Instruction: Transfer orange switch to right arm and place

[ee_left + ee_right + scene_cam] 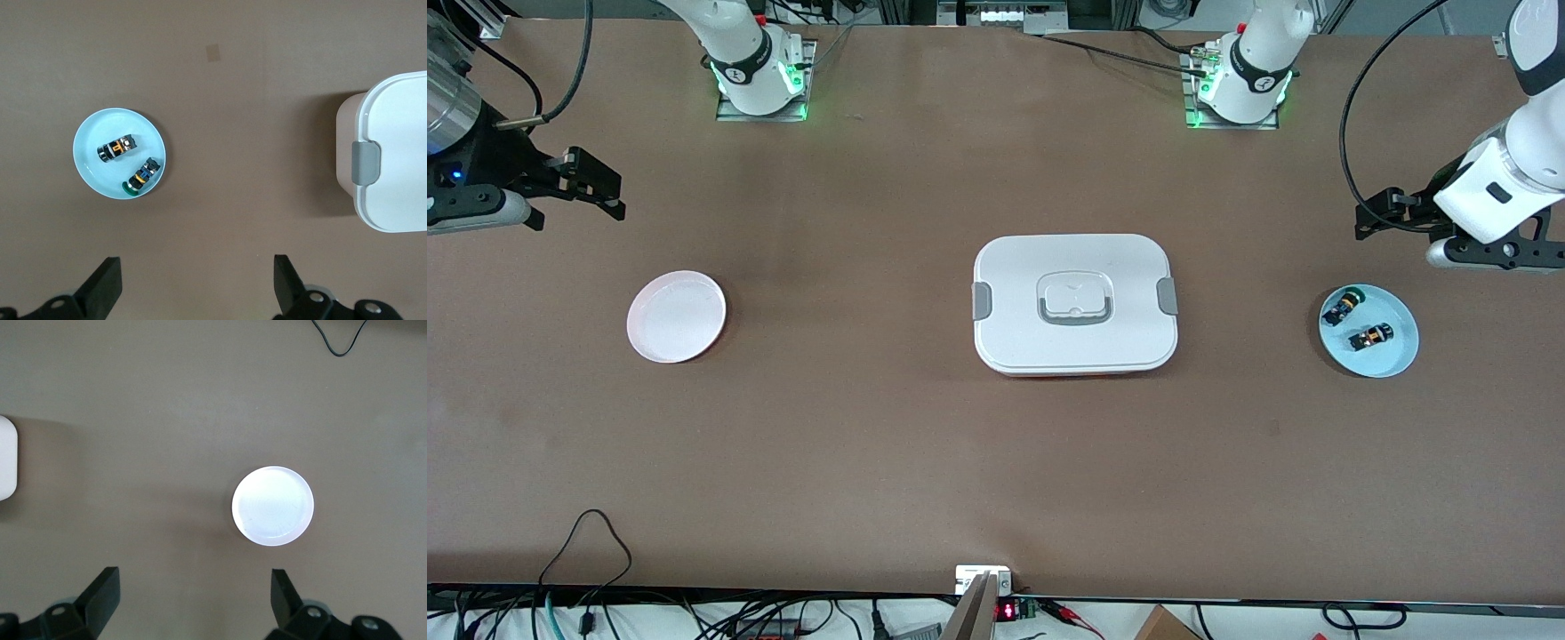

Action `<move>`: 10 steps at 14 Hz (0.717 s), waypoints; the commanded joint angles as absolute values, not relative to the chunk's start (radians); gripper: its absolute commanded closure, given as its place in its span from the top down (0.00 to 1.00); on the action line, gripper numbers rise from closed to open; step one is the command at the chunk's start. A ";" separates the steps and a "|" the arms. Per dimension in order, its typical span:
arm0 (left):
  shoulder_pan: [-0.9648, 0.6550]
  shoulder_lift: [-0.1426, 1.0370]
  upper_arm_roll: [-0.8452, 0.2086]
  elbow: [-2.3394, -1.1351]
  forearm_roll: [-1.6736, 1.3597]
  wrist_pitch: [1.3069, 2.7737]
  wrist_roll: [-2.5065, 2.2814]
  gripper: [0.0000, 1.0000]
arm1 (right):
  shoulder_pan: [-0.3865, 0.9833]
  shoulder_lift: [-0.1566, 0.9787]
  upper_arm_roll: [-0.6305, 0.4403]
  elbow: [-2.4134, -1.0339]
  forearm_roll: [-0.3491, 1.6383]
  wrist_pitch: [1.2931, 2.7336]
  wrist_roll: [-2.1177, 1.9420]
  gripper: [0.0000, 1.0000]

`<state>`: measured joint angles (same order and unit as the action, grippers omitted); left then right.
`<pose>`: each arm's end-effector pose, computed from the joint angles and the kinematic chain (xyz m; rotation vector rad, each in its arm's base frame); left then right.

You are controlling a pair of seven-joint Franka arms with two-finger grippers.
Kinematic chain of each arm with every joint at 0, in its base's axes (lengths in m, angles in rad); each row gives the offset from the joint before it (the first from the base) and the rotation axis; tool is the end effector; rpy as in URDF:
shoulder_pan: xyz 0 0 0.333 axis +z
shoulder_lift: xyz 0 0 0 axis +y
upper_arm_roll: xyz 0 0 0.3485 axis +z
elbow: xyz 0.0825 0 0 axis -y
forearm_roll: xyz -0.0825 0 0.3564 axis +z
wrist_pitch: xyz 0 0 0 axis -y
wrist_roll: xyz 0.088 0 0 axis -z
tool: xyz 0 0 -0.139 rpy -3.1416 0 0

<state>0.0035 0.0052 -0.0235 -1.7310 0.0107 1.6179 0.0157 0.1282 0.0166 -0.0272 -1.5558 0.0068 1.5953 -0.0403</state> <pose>0.5203 -0.0089 0.5554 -3.1248 0.0576 0.1850 0.5331 0.0551 0.6251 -3.1265 -0.2211 -0.0356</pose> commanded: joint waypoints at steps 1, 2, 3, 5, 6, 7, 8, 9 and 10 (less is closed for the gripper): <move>0.014 0.040 -0.017 -1.675 -0.003 1.563 0.011 1.00 | 0.127 0.018 -0.026 -1.540 0.005 1.583 -0.028 1.00; 0.014 0.047 -0.017 -1.672 -0.006 1.560 0.008 1.00 | 0.127 0.018 -0.026 -1.540 0.005 1.585 -0.028 1.00; 0.014 0.052 -0.017 -1.675 -0.006 1.556 0.008 1.00 | 0.127 0.020 -0.026 -1.540 0.005 1.583 -0.028 1.00; 0.014 0.096 -0.015 -1.672 0.008 1.476 0.009 1.00 | 0.127 0.018 -0.026 -1.540 0.005 1.585 -0.028 1.00; 0.018 0.100 -0.014 -1.672 0.009 1.451 0.012 1.00 | 0.127 0.018 -0.026 -1.537 0.005 1.583 -0.028 1.00; 0.032 0.109 -0.014 -1.677 0.011 1.451 0.009 1.00 | 0.127 0.018 -0.026 -1.537 0.005 1.585 -0.028 1.00; 0.043 0.148 -0.012 -1.675 0.017 1.453 0.009 1.00 | 0.127 0.018 -0.026 -1.540 0.005 1.585 -0.028 1.00; 0.057 0.185 -0.012 -1.675 0.047 1.454 0.006 1.00 | 0.127 0.018 -0.026 -1.540 0.005 1.585 -0.028 1.00; 0.084 0.233 -0.012 -1.677 0.063 1.475 0.006 1.00 | 0.127 0.018 -0.026 -1.537 0.005 1.586 -0.028 1.00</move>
